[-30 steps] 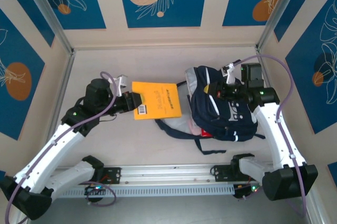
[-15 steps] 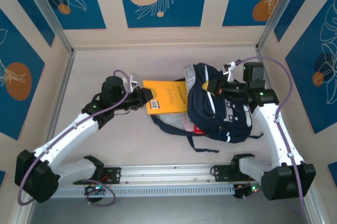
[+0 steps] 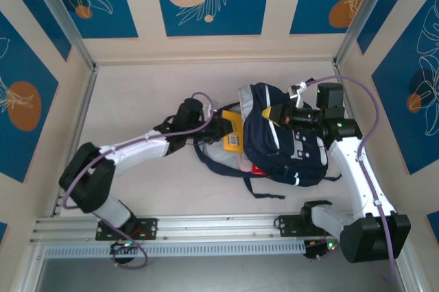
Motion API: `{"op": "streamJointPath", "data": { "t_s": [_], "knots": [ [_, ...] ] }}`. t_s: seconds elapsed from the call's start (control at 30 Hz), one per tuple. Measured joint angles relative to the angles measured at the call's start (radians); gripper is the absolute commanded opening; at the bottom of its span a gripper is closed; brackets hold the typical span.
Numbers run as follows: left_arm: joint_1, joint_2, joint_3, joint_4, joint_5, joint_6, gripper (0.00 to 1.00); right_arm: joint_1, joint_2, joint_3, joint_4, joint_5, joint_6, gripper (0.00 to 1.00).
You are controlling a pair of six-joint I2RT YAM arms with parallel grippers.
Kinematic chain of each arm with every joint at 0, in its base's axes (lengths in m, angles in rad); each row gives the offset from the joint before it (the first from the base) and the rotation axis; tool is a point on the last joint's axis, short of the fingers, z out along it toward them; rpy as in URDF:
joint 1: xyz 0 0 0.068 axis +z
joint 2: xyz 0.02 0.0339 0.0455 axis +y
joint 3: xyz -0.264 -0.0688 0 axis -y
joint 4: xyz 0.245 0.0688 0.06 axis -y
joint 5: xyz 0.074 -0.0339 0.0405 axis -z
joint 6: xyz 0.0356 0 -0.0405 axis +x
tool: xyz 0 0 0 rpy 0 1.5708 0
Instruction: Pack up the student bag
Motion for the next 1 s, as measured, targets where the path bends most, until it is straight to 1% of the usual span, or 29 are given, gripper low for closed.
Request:
{"op": "streamJointPath", "data": {
  "t_s": [0.2, 0.27, 0.33, 0.4, 0.5, 0.53, 0.57, 0.67, 0.77, 0.83, 1.0],
  "knots": [
    [-0.062, 0.198, 0.133, 0.117, 0.003, -0.047, 0.0, 0.001, -0.005, -0.013, 0.024, -0.014, 0.007, 0.0],
    [-0.078, 0.26, 0.18, 0.135, 0.003, -0.063, 0.06, 0.001, -0.011, -0.021, 0.027, -0.015, 0.008, 0.0],
    [-0.093, 0.312, 0.225, 0.138, 0.003, -0.076, 0.1, 0.001, -0.016, -0.03, 0.038, -0.014, 0.011, 0.0],
    [-0.105, 0.355, 0.266, 0.142, 0.003, -0.086, 0.17, 0.002, -0.02, -0.04, 0.047, -0.014, 0.019, 0.0],
    [-0.116, 0.4, 0.307, 0.158, 0.015, -0.105, 0.36, 0.003, -0.021, -0.052, 0.066, -0.013, 0.026, 0.0],
    [-0.118, 0.409, 0.313, 0.167, 0.023, -0.109, 0.45, 0.003, -0.021, -0.056, 0.07, -0.012, 0.026, 0.0],
    [-0.12, 0.41, 0.314, 0.17, 0.031, -0.118, 0.51, 0.003, -0.021, -0.058, 0.07, -0.011, 0.026, 0.0],
    [-0.116, 0.404, 0.311, 0.163, 0.042, -0.116, 0.64, 0.003, -0.021, -0.06, 0.068, 0.002, 0.025, 0.0],
    [-0.096, 0.358, 0.268, 0.119, 0.04, -0.085, 0.7, 0.003, -0.027, -0.06, 0.057, 0.025, 0.016, 0.0],
    [-0.078, 0.3, 0.222, 0.073, 0.039, -0.055, 0.73, 0.004, -0.034, -0.06, 0.043, 0.046, 0.005, 0.0],
    [0.007, 0.122, 0.134, -0.067, 0.025, 0.029, 0.73, 0.01, -0.04, -0.066, 0.036, 0.069, -0.016, 0.0]
  ]
}}
